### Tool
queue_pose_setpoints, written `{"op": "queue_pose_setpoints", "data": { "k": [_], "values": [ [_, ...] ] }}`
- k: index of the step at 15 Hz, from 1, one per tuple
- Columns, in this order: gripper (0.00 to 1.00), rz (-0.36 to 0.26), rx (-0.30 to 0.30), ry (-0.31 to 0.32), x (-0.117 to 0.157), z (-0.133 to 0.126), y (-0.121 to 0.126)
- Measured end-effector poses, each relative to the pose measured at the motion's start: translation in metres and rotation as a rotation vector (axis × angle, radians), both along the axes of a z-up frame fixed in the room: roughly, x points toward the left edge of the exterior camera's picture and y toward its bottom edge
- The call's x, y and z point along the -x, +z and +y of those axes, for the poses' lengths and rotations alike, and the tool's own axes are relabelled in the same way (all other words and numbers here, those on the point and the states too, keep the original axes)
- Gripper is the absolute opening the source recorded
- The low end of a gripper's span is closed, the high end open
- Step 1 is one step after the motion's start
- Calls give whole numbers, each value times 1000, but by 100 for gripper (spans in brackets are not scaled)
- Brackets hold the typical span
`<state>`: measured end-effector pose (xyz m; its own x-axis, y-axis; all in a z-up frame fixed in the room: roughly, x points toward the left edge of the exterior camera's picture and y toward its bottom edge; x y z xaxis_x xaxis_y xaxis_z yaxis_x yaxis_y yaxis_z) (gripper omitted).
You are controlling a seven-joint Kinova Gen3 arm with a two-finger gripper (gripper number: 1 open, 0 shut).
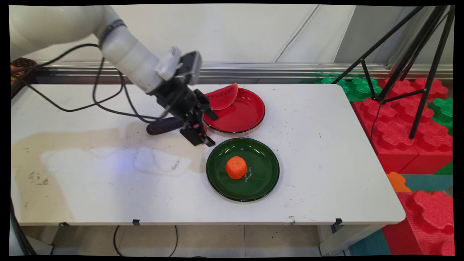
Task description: Pick up the mandarin from the green plate
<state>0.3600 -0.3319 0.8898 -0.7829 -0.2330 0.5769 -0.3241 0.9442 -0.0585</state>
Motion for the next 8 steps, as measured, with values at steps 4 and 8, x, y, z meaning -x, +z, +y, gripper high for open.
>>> {"op": "queue_pose_setpoints", "data": {
  "k": [4, 8],
  "values": [
    [100, -46, -17, -18, 31, -8, -22],
    [100, -81, -35, -31, 49, -14, -38]
  ]
}}
